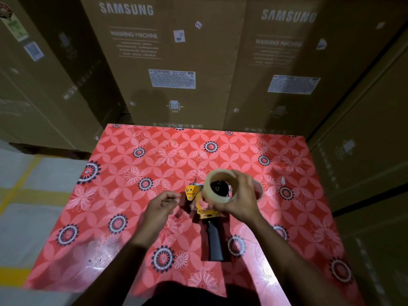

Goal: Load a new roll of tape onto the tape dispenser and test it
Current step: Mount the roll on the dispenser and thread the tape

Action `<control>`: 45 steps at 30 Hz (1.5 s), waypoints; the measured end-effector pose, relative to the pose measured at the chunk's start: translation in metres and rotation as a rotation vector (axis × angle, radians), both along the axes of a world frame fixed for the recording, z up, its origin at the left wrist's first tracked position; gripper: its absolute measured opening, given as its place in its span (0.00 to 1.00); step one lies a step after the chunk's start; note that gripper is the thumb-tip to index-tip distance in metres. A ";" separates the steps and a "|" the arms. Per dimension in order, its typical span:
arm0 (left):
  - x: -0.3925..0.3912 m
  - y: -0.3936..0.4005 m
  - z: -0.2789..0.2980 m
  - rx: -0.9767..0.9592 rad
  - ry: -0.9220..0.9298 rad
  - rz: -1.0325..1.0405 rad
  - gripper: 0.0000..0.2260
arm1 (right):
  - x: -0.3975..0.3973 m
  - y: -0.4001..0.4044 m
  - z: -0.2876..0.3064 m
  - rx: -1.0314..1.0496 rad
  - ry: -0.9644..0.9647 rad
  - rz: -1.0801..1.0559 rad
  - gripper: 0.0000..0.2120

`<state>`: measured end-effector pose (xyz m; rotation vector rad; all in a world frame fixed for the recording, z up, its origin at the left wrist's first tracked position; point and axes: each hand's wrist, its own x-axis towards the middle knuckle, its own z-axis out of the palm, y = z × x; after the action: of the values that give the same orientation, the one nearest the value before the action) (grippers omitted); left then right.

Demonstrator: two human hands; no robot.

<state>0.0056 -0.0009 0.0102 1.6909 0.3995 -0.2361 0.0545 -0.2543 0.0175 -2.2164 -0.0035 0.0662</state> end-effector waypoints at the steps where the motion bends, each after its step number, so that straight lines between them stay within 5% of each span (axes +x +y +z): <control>1: 0.007 -0.001 -0.001 0.051 -0.014 -0.025 0.08 | 0.007 0.004 -0.003 -0.010 0.013 -0.025 0.60; 8: 0.044 -0.025 0.001 0.227 -0.014 -0.236 0.20 | 0.015 0.022 -0.024 -0.084 0.073 -0.139 0.60; 16: 0.057 -0.051 -0.006 0.243 0.095 -0.272 0.20 | 0.015 0.023 -0.023 -0.114 0.156 -0.104 0.66; 22: 0.056 -0.051 -0.007 0.292 0.120 -0.329 0.20 | 0.015 0.016 -0.027 -0.163 0.110 -0.056 0.62; 26: 0.056 -0.053 0.000 0.401 0.069 -0.432 0.31 | 0.006 0.020 -0.036 -0.236 0.081 -0.056 0.60; 31: 0.054 -0.048 -0.006 0.459 0.049 -0.497 0.32 | 0.028 0.020 -0.024 -0.504 0.336 0.145 0.64; 33: 0.051 -0.043 -0.009 0.402 0.037 -0.450 0.30 | 0.035 0.014 -0.011 -0.525 0.353 0.218 0.58; 37: 0.041 -0.030 -0.021 0.406 -0.068 -0.381 0.28 | 0.029 0.009 -0.006 -0.603 0.086 0.329 0.41; 45: 0.004 -0.010 -0.035 0.565 -0.211 -0.466 0.28 | 0.018 0.004 -0.036 -0.706 0.068 0.503 0.40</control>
<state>0.0099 -0.0110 -0.0250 2.3322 -0.1103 -0.2977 0.0720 -0.2501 -0.0184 -2.8591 -0.5811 0.4831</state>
